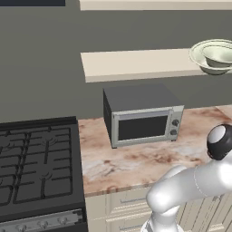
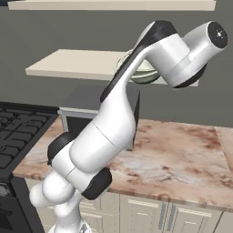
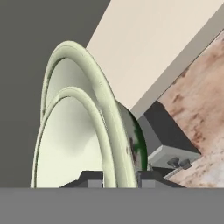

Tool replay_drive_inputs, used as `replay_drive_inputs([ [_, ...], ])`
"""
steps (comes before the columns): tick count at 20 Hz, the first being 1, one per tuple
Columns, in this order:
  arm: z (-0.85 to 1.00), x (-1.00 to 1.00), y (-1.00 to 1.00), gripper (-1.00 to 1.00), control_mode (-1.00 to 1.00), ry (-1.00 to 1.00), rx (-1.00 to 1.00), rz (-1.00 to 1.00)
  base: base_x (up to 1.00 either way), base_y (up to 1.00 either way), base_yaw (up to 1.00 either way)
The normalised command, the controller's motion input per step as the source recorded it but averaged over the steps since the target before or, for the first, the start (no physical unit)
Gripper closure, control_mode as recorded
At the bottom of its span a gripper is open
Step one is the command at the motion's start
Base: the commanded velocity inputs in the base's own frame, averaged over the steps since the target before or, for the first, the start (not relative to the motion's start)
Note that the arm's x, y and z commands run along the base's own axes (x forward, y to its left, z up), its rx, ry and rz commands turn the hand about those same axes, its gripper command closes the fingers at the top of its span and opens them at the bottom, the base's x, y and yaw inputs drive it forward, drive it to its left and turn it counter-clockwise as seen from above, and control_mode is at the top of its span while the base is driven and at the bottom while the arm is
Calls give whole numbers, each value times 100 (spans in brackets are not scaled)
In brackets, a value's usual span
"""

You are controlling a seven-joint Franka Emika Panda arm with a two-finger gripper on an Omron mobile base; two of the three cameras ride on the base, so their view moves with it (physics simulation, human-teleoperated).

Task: Pick up the bowls on the counter and stack them on top of one another in the open cabinet. Place the smaller bowl on top of the larger bowl.

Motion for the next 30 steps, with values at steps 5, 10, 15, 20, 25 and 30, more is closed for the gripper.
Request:
replay_drive_inputs([
  [5, 25, -7, 2, 100, -100, -7, 0, 12, 0, 0, 0],
  [10, 7, 4, 4, 100, -100, 0, 0, 12, 0, 0, 0],
  [15, 0, 37, 20, 100, -100, 9, 0, 11, 0, 0, 0],
  [20, 0, 46, 20, 100, -100, 8, 0, 9, 0, 0, 0],
  [25, 0, 38, 14, 100, -100, 4, 0, 7, 0, 0, 0],
  [30, 0, 37, 10, 100, -100, 3, 1, 6, 0, 0, 0],
])
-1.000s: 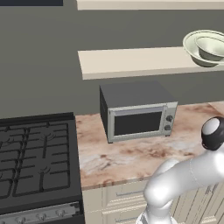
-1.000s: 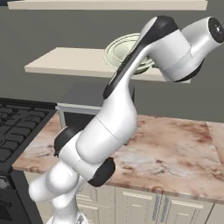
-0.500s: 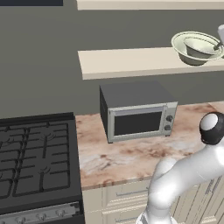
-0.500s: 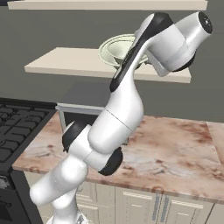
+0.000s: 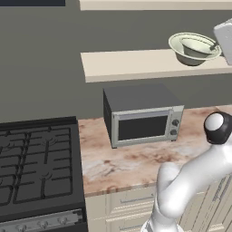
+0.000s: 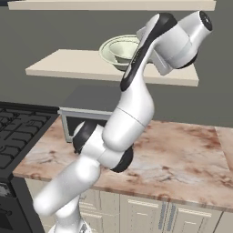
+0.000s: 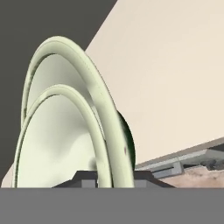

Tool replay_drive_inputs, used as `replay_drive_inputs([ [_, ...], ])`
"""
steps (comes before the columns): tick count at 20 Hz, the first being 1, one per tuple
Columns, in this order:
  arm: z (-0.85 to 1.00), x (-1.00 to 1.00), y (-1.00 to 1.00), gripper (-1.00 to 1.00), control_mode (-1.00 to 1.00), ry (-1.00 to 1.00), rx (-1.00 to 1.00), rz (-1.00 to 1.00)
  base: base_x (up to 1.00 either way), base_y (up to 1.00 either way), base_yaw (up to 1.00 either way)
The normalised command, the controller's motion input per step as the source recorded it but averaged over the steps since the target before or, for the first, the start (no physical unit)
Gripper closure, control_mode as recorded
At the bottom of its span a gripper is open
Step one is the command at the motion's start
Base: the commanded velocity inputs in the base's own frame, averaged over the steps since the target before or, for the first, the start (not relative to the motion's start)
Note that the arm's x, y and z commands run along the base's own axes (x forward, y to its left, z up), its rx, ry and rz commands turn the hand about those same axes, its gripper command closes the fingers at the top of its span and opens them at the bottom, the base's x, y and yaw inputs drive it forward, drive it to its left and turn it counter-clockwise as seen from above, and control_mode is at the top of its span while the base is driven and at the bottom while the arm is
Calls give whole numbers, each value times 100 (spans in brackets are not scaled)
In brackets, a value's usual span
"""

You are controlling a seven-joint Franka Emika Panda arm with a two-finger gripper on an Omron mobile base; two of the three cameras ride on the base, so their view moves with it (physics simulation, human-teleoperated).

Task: Pick up the bowls on the counter and stack them on top of one another in the open cabinet. Place the smaller bowl on top of the larger bowl.

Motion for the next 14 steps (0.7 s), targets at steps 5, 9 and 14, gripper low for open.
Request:
replay_drive_inputs([
  [5, 0, 39, 7, 100, -100, 4, 0, 4, 0, 0, 0],
  [9, 0, 35, 0, 100, -100, 1, 0, 1, 0, 0, 0],
  [14, 0, 36, 0, 100, -100, 0, 0, 0, 0, 0, 0],
])
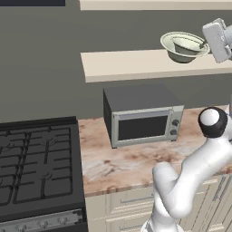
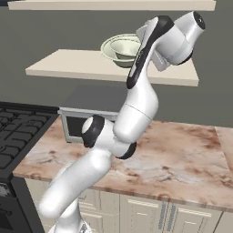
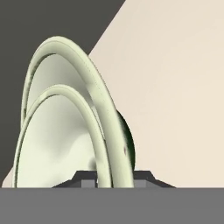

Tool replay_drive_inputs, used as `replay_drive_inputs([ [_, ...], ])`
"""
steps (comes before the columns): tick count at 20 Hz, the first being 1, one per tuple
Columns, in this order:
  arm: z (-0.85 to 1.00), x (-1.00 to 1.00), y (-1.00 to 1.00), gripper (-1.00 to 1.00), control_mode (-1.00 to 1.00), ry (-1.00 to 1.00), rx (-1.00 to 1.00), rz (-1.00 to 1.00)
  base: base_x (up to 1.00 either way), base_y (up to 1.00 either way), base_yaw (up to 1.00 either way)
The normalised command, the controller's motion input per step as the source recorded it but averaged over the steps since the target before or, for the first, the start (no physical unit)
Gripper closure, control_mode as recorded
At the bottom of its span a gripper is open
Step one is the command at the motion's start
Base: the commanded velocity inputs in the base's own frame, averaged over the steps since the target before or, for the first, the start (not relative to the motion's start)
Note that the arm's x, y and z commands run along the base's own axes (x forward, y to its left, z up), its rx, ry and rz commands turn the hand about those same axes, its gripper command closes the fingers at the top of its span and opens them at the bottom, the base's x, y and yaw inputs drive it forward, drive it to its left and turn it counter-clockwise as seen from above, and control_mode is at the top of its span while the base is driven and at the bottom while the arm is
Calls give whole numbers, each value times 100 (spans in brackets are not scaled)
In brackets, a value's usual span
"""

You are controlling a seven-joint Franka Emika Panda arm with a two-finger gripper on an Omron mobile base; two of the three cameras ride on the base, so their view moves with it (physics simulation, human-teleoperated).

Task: Pick up the bowls on the counter and stack them on top of one another in the open cabinet. Place the smaller bowl on top of the larger bowl.

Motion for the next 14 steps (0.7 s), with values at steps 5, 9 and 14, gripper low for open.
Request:
replay_drive_inputs([
  [5, 0, 35, 0, 100, -100, 0, 0, 0, 0, 0, 0],
  [9, 0, 40, 0, 100, -100, 1, 0, 0, 0, 0, 0],
  [14, 0, 30, 0, 100, -100, 0, 0, 0, 0, 0, 0],
])
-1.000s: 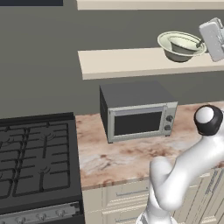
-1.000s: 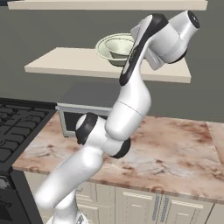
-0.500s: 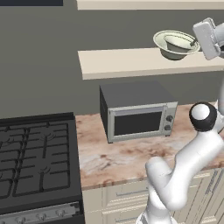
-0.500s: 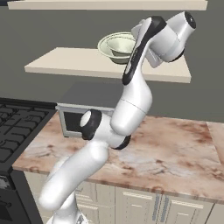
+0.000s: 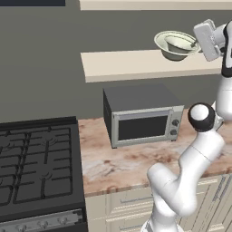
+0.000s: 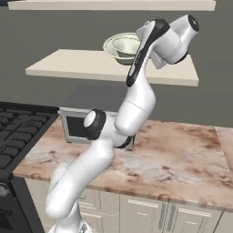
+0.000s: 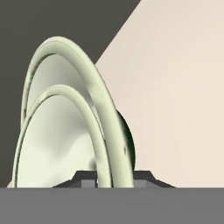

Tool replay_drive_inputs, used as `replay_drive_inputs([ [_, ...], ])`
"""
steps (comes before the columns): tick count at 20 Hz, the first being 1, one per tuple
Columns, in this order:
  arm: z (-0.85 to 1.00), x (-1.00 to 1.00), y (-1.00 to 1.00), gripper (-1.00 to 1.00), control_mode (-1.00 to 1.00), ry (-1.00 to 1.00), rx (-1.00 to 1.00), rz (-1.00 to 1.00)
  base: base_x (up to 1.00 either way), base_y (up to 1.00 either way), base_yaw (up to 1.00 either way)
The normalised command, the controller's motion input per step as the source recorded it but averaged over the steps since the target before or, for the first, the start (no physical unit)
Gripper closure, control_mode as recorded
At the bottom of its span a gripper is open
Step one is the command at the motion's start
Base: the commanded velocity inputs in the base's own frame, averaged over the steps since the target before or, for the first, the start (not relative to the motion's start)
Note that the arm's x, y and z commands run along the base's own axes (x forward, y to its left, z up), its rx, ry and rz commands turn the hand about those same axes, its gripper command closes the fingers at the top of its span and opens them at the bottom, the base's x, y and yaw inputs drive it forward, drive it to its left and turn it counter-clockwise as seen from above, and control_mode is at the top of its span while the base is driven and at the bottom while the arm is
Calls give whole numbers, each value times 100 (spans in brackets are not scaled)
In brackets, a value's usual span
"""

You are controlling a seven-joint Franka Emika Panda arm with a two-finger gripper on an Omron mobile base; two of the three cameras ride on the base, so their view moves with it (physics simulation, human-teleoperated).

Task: Pick up the bowls on the counter and stack them on top of one another in the open cabinet. Place the smaller bowl on top of the larger bowl.

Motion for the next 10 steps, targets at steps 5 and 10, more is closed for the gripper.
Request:
replay_drive_inputs([
  [5, 0, 19, 3, 100, -100, 0, 0, 1, 0, 0, 0],
  [10, 0, 16, 4, -100, -100, 1, 0, 1, 0, 0, 0],
])
